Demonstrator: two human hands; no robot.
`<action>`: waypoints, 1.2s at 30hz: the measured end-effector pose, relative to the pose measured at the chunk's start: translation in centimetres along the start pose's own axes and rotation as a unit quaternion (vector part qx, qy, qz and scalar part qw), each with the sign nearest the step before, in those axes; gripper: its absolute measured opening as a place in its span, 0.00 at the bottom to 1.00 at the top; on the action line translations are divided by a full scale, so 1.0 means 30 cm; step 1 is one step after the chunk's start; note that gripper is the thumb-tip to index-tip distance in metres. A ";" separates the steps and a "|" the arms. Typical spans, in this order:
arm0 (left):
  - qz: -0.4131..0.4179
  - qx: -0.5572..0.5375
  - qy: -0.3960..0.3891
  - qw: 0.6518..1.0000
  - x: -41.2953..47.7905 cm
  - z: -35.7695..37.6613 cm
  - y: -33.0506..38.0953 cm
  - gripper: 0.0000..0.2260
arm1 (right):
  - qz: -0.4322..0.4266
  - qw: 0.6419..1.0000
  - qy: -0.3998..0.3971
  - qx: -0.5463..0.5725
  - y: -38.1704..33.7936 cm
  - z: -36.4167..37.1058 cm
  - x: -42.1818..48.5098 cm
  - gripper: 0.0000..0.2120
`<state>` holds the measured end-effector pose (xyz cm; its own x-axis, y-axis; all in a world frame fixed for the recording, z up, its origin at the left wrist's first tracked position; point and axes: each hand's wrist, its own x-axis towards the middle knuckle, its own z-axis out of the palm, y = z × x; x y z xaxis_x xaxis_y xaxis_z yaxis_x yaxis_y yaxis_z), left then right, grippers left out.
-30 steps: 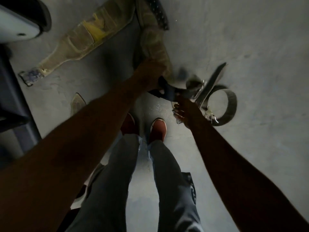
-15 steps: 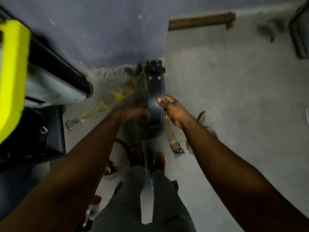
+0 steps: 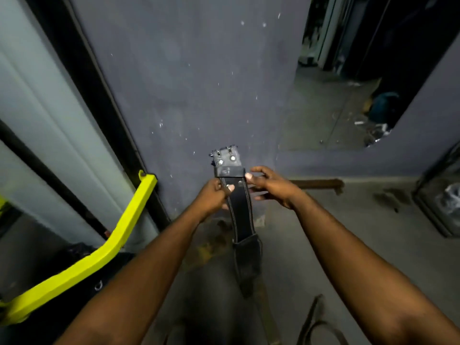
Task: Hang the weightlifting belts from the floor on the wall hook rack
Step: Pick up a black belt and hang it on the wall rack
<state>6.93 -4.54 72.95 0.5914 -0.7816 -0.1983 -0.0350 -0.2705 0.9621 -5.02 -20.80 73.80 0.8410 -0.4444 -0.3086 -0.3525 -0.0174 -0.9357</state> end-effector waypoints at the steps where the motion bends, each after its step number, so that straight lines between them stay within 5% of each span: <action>1: 0.027 0.013 0.009 1.000 -0.016 -0.019 0.054 0.06 | -0.021 1.000 0.007 0.000 -0.070 -0.012 -0.009 0.24; 6: 0.146 -0.014 0.045 0.988 -0.071 -0.107 0.300 0.04 | -0.144 0.988 -0.022 -0.047 -0.390 -0.028 -0.091 0.03; 12: 0.271 -0.099 0.020 0.957 -0.132 -0.178 0.588 0.10 | -0.318 0.943 0.071 -0.063 -0.792 -0.031 -0.223 0.09; 16: 0.371 -0.088 0.106 0.918 -0.170 -0.220 0.761 0.12 | -0.385 0.917 0.105 -0.011 -0.994 0.012 -0.287 0.10; 26: 0.471 -0.087 0.191 0.857 -0.232 -0.389 1.134 0.11 | -0.372 0.921 0.078 -0.086 -1.028 0.151 -0.313 0.15; 32: 0.480 -0.111 0.086 0.866 -0.209 -0.385 1.191 0.17 | -0.427 0.869 0.213 -0.131 -1.037 0.151 -0.274 0.11; 36: 0.472 -0.127 0.102 0.866 -0.187 -0.390 1.189 0.20 | -0.392 0.903 0.143 -0.106 -1.052 0.128 -0.293 0.08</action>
<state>11.78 -3.23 110.56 0.5279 -0.4640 0.7114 -0.4173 0.5879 0.6930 0.30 -12.90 105.38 0.7368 -0.4336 0.5188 0.2092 -0.5834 -0.7848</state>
